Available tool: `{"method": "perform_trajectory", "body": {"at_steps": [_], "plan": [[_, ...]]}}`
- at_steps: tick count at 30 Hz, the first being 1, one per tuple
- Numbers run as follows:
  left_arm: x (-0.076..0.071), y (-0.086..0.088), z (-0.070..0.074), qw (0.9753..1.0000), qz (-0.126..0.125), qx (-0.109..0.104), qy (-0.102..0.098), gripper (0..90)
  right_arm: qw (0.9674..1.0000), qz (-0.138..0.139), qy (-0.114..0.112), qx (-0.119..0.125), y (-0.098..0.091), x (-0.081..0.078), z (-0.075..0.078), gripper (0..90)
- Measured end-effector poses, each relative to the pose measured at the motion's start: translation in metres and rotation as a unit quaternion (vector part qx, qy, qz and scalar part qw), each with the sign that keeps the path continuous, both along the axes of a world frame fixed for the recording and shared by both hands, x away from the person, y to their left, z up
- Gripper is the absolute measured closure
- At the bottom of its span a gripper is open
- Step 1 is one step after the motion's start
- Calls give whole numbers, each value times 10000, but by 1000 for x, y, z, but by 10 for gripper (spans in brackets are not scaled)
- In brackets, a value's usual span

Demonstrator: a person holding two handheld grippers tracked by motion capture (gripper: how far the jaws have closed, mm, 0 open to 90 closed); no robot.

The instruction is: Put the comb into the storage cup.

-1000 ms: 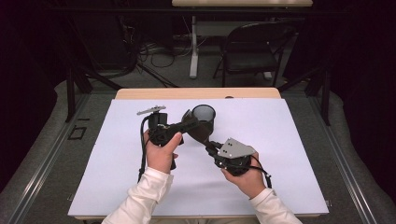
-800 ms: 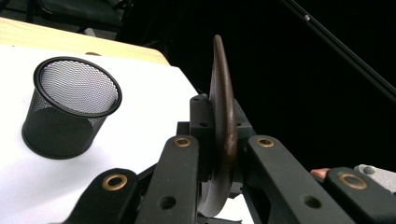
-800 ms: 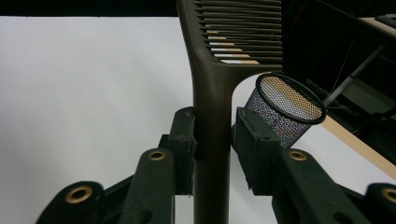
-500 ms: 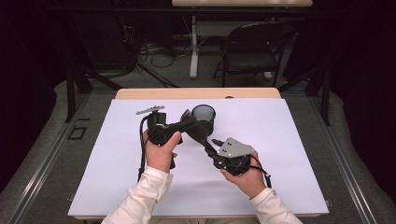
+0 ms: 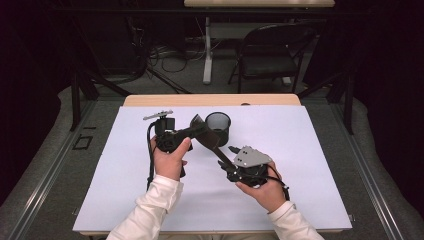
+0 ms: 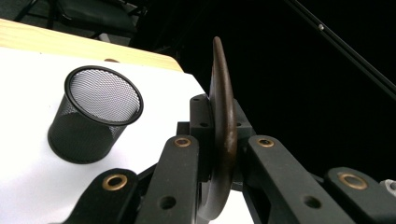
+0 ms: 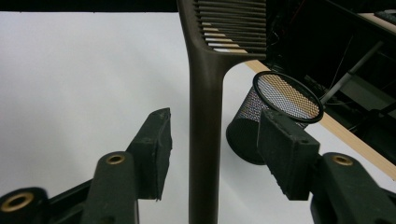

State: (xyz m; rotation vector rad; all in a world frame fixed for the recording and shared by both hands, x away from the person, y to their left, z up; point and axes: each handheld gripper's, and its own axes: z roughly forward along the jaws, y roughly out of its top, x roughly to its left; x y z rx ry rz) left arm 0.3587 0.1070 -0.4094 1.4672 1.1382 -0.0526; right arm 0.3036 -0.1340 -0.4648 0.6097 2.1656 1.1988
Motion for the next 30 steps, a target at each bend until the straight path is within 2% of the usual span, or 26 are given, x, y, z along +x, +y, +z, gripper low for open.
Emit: {"method": "perform_trajectory", "body": {"at_steps": [11, 18, 19, 20, 26, 30], "plan": [[6, 1, 6, 10000, 74, 46, -48, 857, 10000, 23, -44, -9, -2, 2, 4, 397], [12, 1, 11, 9998, 111, 124, -101, 857, 9999, -119, -60, 40, -6, 6, 5, 346], [13, 1, 11, 9998, 123, 118, -107, 857, 9999, -155, -40, 49, -7, 6, 5, 341], [14, 1, 12, 9998, 120, 125, -104, 857, 9997, -177, 77, 140, -8, 7, 5, 326], [19, 0, 15, 9997, 144, 140, -146, 857, 9990, -253, 230, 304, -11, 9, 7, 264], [23, 0, 19, 9996, 164, 152, -172, 857, 9986, -271, 321, 332, -12, 11, 6, 250]]}}
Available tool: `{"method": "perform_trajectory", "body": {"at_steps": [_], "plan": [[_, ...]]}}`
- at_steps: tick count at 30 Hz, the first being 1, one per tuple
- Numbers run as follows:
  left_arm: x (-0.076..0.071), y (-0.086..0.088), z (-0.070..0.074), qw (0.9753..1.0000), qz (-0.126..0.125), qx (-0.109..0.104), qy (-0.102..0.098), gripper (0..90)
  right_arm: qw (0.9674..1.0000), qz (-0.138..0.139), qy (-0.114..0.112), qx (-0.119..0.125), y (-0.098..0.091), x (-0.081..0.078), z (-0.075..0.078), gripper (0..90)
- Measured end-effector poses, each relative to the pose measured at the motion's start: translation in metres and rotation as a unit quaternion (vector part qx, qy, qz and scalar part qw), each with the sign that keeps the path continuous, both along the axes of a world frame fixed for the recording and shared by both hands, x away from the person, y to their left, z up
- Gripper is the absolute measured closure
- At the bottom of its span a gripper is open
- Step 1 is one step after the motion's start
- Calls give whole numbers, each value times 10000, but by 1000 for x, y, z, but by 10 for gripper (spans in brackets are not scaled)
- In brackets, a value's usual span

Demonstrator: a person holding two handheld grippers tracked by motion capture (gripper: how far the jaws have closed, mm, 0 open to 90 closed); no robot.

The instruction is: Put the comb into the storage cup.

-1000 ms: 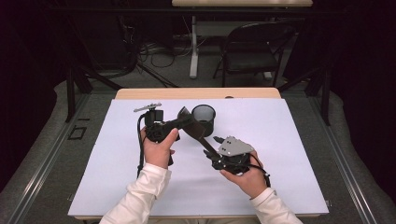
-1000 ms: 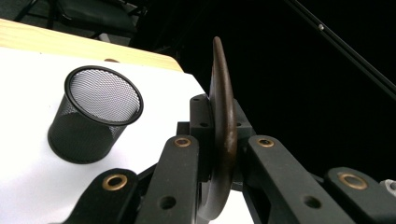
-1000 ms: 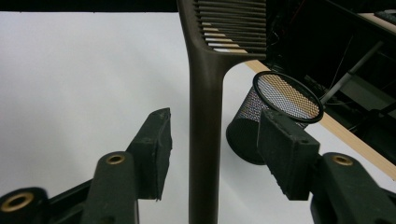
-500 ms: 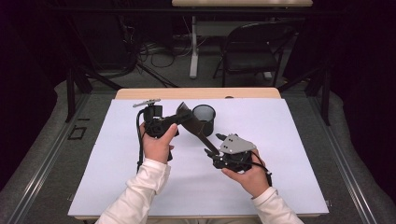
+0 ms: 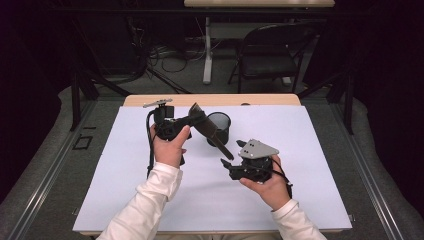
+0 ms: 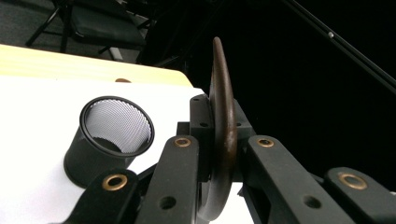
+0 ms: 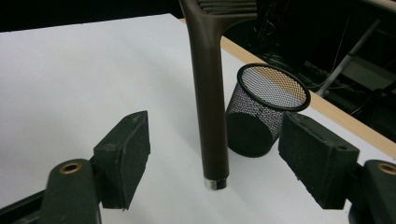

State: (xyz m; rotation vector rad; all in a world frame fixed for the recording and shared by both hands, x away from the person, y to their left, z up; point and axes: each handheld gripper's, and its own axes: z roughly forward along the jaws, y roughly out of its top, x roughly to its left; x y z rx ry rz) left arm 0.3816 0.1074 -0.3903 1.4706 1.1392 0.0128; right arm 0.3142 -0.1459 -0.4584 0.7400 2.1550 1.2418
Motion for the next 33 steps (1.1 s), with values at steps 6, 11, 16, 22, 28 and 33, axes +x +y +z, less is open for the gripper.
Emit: {"method": "perform_trajectory", "body": {"at_steps": [6, 11, 16, 22, 28, 33], "plan": [[6, -1, 6, 10000, 53, 43, -50, 857, 9998, 40, 198, 91, -2, 2, 1, 248], [10, -3, 10, 9999, 84, 71, -86, 857, 9998, 62, 202, 37, -3, 1, 1, 203], [16, -5, 13, 9998, 98, 112, -124, 857, 9996, 41, 290, 30, -4, 2, 1, 174], [22, -8, 19, 9996, 132, 175, -171, 857, 9991, 53, 397, 100, -5, 3, 1, 155], [27, -10, 24, 9994, 181, 190, -229, 856, 9989, 174, 427, 81, -7, 3, 1, 131], [30, -12, 25, 9992, 228, 236, -230, 857, 9988, 193, 416, 161, -9, 3, 2, 94]]}}
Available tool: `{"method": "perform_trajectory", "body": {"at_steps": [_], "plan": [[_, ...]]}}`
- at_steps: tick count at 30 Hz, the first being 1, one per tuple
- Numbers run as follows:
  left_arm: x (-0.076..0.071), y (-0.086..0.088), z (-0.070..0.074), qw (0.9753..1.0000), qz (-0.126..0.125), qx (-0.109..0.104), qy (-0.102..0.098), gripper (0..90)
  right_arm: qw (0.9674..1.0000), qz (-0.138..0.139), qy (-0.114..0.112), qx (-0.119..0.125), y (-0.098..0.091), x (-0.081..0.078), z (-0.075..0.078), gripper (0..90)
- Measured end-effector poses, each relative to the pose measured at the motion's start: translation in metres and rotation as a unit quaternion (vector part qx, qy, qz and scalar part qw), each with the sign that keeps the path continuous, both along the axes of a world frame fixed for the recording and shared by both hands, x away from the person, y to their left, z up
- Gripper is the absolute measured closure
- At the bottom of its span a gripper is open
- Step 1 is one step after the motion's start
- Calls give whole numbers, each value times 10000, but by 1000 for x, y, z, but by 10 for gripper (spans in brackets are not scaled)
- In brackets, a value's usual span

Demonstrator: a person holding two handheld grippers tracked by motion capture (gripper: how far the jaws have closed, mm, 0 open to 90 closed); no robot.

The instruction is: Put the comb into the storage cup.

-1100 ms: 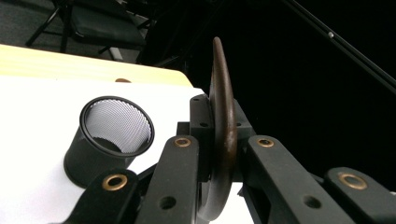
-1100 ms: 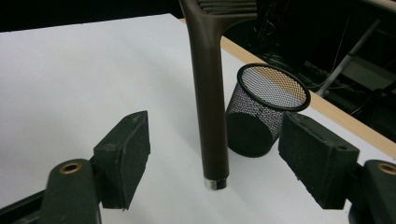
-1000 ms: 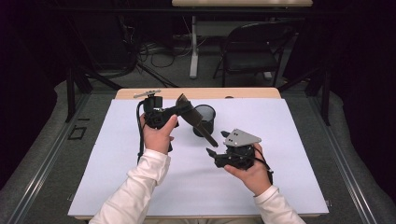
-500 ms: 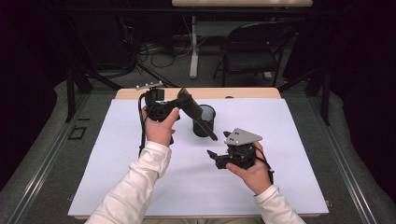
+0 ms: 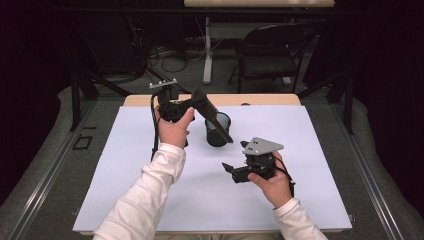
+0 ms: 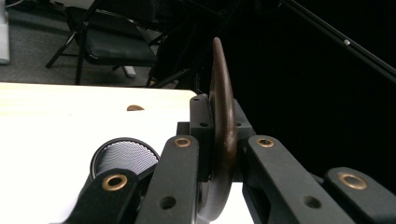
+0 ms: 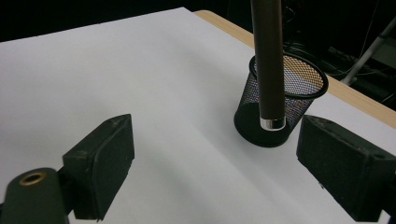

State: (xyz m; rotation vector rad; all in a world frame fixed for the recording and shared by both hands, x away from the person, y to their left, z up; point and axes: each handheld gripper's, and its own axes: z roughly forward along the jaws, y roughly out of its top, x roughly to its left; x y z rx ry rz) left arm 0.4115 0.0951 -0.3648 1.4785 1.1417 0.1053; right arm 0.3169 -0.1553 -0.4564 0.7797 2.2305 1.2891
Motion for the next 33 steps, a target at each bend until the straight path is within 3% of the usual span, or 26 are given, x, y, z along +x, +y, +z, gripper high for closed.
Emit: {"method": "perform_trajectory", "body": {"at_steps": [8, 13, 33], "plan": [[4, 3, 5, 9999, 94, 89, -69, 857, 10000, 17, 31, -33, -2, 0, -1, 1], [6, 5, 9, 9997, 149, 145, -131, 857, 9999, 28, 136, 28, -2, 2, -1, 0], [16, 11, 21, 9986, 416, 275, -179, 857, 9999, 7, 88, 78, -5, 2, 0, 0]]}}
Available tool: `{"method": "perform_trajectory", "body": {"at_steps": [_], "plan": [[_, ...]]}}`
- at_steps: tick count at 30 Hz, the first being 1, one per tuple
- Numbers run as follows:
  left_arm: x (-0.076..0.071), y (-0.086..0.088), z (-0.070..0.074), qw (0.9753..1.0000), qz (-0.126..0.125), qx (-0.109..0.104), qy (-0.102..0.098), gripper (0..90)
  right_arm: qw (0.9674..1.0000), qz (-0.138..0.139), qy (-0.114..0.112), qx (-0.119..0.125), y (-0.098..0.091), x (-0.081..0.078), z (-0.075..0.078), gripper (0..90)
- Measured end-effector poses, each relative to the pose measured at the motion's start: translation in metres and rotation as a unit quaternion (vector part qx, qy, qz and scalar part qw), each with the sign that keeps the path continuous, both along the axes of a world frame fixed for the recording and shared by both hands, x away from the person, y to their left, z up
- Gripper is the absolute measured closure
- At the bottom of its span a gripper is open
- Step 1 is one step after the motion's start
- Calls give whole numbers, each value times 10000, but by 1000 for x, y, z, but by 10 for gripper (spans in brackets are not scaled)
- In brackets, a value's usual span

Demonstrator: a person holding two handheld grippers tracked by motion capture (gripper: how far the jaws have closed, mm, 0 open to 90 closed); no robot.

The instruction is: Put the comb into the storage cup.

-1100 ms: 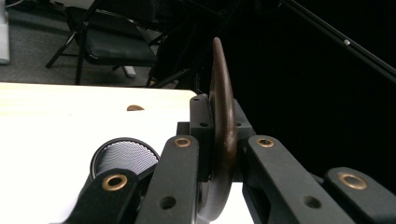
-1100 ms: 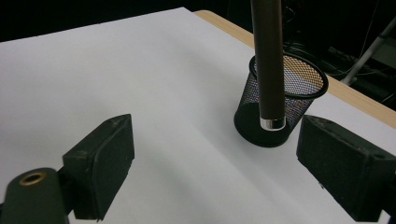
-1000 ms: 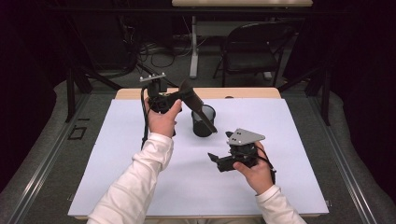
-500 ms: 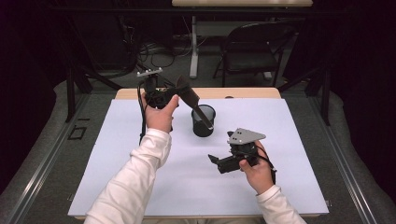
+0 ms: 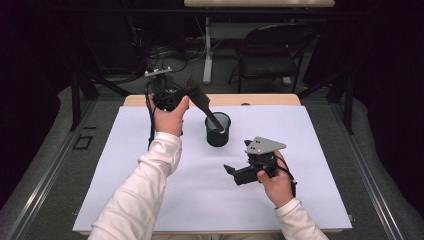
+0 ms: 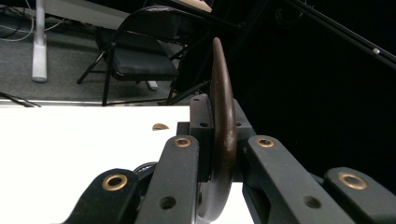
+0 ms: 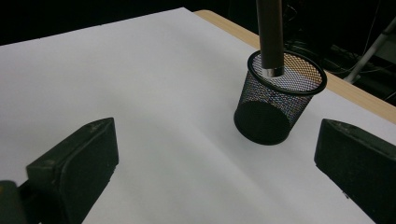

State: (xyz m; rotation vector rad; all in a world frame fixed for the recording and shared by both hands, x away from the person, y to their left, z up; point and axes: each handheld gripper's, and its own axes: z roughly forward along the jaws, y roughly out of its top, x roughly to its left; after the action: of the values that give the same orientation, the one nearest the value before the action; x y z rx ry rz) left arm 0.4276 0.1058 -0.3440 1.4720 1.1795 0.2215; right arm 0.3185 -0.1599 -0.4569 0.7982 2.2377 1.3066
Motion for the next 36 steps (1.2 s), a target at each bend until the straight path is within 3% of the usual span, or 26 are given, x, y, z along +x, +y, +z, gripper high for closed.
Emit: {"method": "perform_trajectory", "body": {"at_steps": [24, 36], "plan": [[6, 3, 11, 9990, 282, 200, -265, 857, 10000, 47, -24, -15, 2, -1, -1, 1], [13, 1, 9, 9985, 428, 272, -217, 857, 10000, 35, -35, -10, 1, 0, -1, 4]]}}
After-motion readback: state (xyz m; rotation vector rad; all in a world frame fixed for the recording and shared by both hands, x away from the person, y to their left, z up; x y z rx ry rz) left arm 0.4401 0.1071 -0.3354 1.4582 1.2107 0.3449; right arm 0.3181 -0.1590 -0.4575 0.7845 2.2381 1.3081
